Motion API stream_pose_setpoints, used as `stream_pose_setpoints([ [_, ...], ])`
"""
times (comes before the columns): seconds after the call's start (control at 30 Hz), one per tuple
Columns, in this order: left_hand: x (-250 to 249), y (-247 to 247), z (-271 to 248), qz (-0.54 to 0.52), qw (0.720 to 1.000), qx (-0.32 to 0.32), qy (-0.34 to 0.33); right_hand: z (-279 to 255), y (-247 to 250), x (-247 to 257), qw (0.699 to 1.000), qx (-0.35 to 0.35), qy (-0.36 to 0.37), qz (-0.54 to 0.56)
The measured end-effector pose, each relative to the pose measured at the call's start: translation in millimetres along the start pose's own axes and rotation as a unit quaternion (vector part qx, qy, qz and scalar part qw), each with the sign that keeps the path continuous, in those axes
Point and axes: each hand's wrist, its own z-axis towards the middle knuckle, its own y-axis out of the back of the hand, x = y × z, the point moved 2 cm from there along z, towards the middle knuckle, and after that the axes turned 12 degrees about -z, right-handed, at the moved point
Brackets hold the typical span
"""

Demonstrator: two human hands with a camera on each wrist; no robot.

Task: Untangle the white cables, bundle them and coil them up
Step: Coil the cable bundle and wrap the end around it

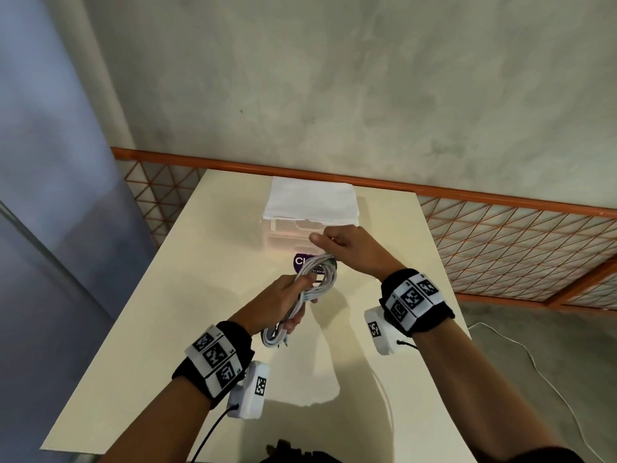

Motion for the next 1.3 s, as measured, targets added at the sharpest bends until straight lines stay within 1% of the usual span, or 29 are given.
stream_pose_setpoints([
  [0.1,0,8,1,0.000,1.000,-0.016,-0.009,-10,-1,-7,0.988,0.111,0.028,0.107],
  [0.13,0,9,1,0.000,1.000,-0.024,-0.014,-12,-3,-9,0.984,0.119,0.031,0.129],
  [0.17,0,10,2,-0.004,0.999,-0.034,-0.023,-13,-6,-10,0.985,0.098,0.034,0.138],
  [0.23,0,8,3,-0.030,0.996,-0.061,-0.052,-13,-20,-9,0.989,0.008,0.024,0.144],
  [0.3,0,3,5,-0.048,0.991,-0.088,-0.091,-14,-35,-5,0.983,-0.092,-0.014,0.159],
  [0.33,0,0,5,-0.055,0.988,-0.098,-0.107,-15,-40,-2,0.975,-0.131,-0.034,0.175],
  [0.37,0,-2,6,-0.065,0.985,-0.104,-0.119,-17,-43,1,0.967,-0.156,-0.051,0.193],
  [0.43,-2,-5,7,-0.081,0.982,-0.108,-0.134,-18,-44,6,0.956,-0.183,-0.068,0.217],
  [0.5,-3,-5,9,-0.075,0.979,-0.111,-0.151,-19,-42,11,0.951,-0.196,-0.074,0.228],
  [0.63,-5,-6,12,-0.077,0.974,-0.111,-0.180,-20,-50,22,0.937,-0.180,-0.120,0.275],
  [0.67,-5,-7,12,-0.081,0.974,-0.106,-0.184,-20,-53,24,0.935,-0.182,-0.128,0.278],
  [0.73,-5,-5,12,-0.088,0.974,-0.095,-0.185,-19,-59,24,0.940,-0.183,-0.137,0.251],
  [0.8,-5,-3,12,-0.099,0.975,-0.077,-0.184,-18,-63,23,0.945,-0.150,-0.150,0.249],
  [0.83,-4,-3,13,-0.097,0.976,-0.068,-0.184,-18,-64,24,0.939,-0.125,-0.156,0.279],
  [0.87,-2,-3,13,-0.094,0.977,-0.057,-0.181,-19,-64,24,0.925,-0.100,-0.158,0.330],
  [0.9,-1,-3,14,-0.096,0.979,-0.044,-0.177,-19,-63,26,0.905,-0.079,-0.160,0.386],
  [0.97,1,-2,14,-0.107,0.981,-0.025,-0.158,-21,-60,29,0.848,-0.057,-0.158,0.503],
  [1.03,-2,0,12,-0.101,0.983,-0.004,-0.150,-22,-57,30,0.796,-0.056,-0.147,0.584],
  [1.07,-3,0,11,-0.101,0.984,0.017,-0.145,-21,-57,29,0.778,-0.047,-0.144,0.610],
  [1.1,-2,0,10,-0.103,0.985,0.031,-0.134,-21,-56,31,0.771,-0.028,-0.147,0.619],
  [1.13,-1,1,10,-0.110,0.986,0.038,-0.122,-20,-59,28,0.783,-0.004,-0.156,0.602],
  [1.2,2,4,10,-0.124,0.985,0.035,-0.111,-20,-60,26,0.834,0.045,-0.157,0.527],
  [1.27,3,3,9,-0.119,0.987,0.018,-0.107,-21,-57,23,0.888,0.072,-0.126,0.436],
  [1.3,4,2,9,-0.118,0.987,0.009,-0.107,-21,-55,20,0.903,0.083,-0.112,0.406],
])
